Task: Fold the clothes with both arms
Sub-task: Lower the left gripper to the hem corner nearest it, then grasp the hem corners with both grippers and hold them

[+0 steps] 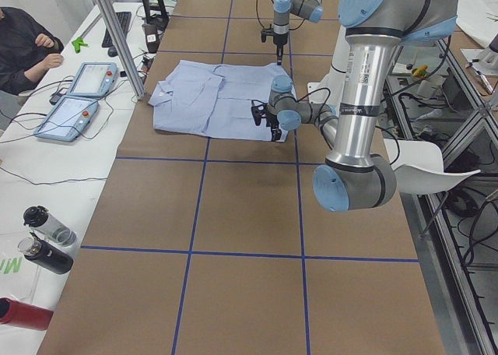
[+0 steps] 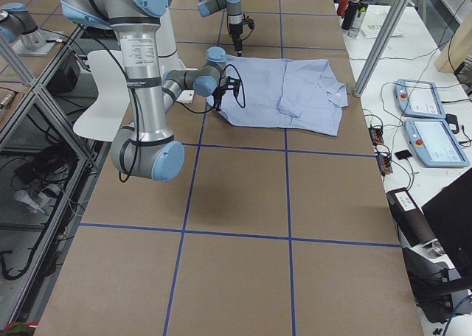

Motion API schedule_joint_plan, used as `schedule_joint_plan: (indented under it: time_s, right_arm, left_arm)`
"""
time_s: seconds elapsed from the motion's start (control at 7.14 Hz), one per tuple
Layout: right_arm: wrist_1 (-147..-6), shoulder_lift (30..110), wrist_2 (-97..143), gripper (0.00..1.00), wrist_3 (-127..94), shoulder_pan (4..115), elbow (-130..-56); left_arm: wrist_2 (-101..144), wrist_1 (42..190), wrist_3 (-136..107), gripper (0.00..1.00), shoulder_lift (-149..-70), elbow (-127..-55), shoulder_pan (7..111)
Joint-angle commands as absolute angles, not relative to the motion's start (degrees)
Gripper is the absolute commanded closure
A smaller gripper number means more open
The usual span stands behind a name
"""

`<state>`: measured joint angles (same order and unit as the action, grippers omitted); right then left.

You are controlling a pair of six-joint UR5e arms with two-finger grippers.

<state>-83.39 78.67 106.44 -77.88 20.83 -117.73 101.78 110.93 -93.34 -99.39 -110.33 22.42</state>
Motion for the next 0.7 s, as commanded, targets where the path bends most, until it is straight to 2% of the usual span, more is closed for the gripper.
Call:
schedule_joint_plan:
  time_s: [0.0,0.56]
  right_arm:
    - [-83.32,78.75,106.44,1.0,-77.87,20.83,-117.77]
    - [-83.41,78.75,106.52,1.0,-77.87,21.35,-117.77]
  left_arm:
    - [101.43,110.04,-93.87,0.17,-99.05,-110.3,20.84]
    - [101.43,109.86,-93.87,0.29,-98.97,-110.39,20.21]
